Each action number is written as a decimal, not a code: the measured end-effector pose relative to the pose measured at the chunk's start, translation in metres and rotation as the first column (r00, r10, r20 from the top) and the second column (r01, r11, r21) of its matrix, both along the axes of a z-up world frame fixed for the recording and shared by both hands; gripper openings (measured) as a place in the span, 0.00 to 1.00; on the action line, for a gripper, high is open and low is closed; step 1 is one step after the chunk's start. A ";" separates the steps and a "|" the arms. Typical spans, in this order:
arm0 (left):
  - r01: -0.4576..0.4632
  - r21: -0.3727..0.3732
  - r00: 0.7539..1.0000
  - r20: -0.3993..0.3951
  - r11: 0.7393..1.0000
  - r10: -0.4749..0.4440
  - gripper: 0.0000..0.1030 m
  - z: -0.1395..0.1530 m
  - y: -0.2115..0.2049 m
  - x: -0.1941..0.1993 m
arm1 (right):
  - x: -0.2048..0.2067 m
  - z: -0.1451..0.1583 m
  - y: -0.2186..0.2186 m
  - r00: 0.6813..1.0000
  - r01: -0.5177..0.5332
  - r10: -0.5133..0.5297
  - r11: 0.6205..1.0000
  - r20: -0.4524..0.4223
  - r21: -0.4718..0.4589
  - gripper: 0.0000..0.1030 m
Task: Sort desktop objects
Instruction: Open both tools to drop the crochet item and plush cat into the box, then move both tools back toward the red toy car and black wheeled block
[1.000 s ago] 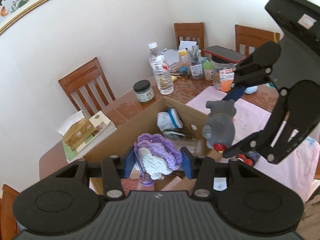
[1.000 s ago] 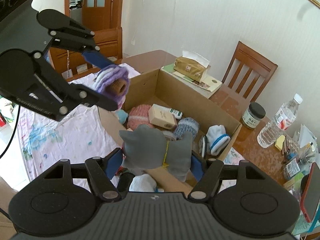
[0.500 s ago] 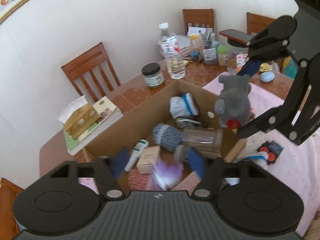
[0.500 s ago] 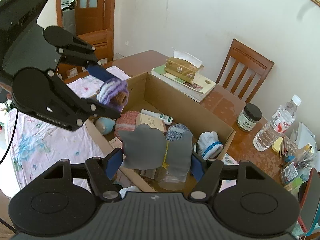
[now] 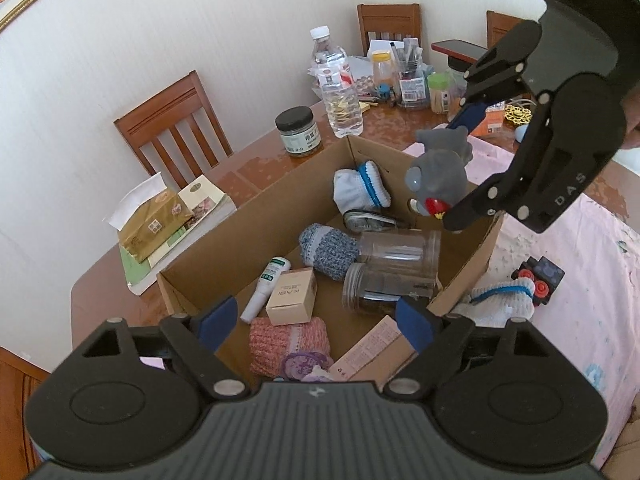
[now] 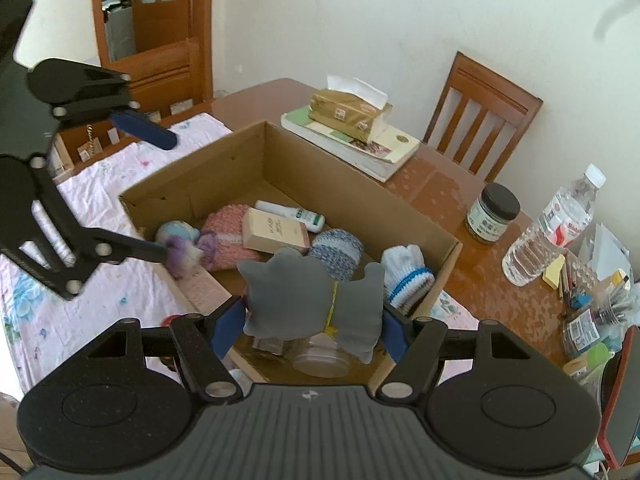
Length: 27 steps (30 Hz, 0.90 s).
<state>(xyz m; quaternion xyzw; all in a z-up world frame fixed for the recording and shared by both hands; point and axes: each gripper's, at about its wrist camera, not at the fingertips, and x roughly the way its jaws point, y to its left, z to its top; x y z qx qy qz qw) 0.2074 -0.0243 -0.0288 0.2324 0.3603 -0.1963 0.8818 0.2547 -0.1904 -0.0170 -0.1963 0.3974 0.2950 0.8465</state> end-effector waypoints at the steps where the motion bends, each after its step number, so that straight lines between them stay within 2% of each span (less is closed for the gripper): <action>1: 0.000 -0.001 1.000 -0.002 1.000 0.000 0.84 0.000 0.001 0.000 | 0.002 -0.002 -0.001 1.000 0.003 -0.003 1.000 -0.006 -0.002 0.73; 4: -0.001 0.002 1.000 0.001 1.000 0.001 0.86 0.000 0.001 0.000 | 0.005 -0.009 -0.001 1.000 0.013 -0.013 1.000 -0.017 -0.013 0.74; 6: 0.000 0.003 1.000 0.003 1.000 0.000 0.88 0.000 0.000 0.000 | 0.005 -0.011 -0.001 1.000 0.018 -0.019 1.000 -0.013 -0.021 0.79; 11: 0.001 0.002 1.000 -0.001 1.000 -0.001 0.91 -0.001 0.000 -0.001 | 0.004 -0.006 -0.004 0.999 0.038 -0.038 0.999 0.016 -0.002 0.99; 27: -0.013 0.005 1.000 -0.003 1.000 0.013 0.92 0.000 -0.003 -0.017 | -0.018 -0.006 -0.006 0.999 0.041 -0.041 0.999 0.018 0.003 1.00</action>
